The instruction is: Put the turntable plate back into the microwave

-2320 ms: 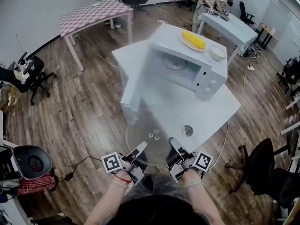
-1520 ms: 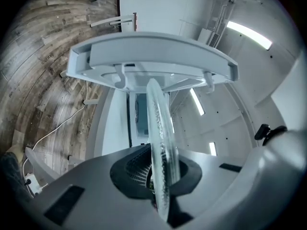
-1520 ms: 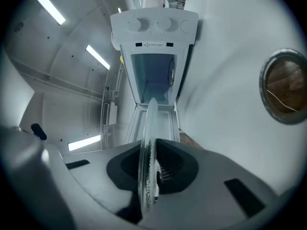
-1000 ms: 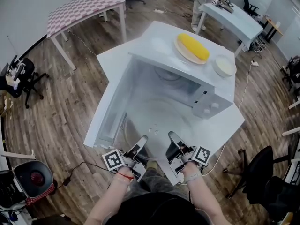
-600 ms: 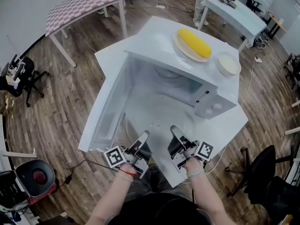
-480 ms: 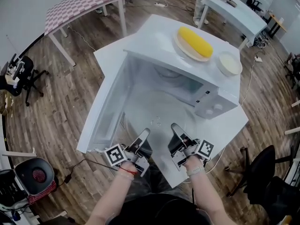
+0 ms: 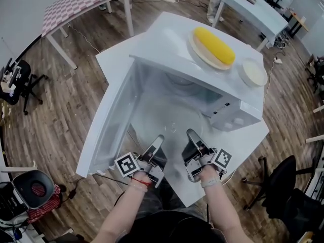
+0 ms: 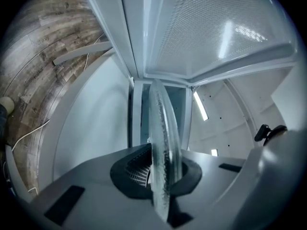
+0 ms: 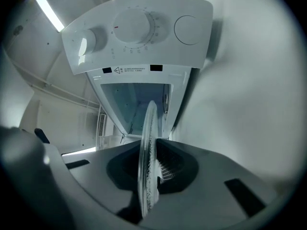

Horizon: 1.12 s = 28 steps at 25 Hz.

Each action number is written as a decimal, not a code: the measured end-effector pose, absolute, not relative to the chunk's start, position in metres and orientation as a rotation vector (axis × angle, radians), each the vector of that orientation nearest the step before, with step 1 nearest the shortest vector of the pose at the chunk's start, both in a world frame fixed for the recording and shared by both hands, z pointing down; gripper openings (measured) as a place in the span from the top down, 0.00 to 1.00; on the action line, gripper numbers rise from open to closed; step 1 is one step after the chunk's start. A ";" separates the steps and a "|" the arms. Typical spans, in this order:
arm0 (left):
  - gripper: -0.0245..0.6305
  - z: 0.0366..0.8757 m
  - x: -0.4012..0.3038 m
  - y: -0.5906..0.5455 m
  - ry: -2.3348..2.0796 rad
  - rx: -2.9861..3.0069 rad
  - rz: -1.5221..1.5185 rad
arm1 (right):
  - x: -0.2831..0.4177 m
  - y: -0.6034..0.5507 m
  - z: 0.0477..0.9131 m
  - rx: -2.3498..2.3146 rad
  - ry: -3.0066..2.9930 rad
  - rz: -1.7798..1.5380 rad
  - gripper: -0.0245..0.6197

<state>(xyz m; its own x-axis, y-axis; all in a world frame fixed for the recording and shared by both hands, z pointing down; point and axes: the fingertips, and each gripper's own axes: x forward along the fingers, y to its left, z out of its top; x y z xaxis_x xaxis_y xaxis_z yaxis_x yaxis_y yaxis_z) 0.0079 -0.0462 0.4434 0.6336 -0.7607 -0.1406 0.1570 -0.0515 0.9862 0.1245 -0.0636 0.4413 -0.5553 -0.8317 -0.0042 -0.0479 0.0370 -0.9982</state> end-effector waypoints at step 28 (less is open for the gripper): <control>0.92 0.460 0.019 -0.132 -0.557 1.442 -0.876 | 0.140 -0.091 0.459 -0.955 1.620 -1.443 0.88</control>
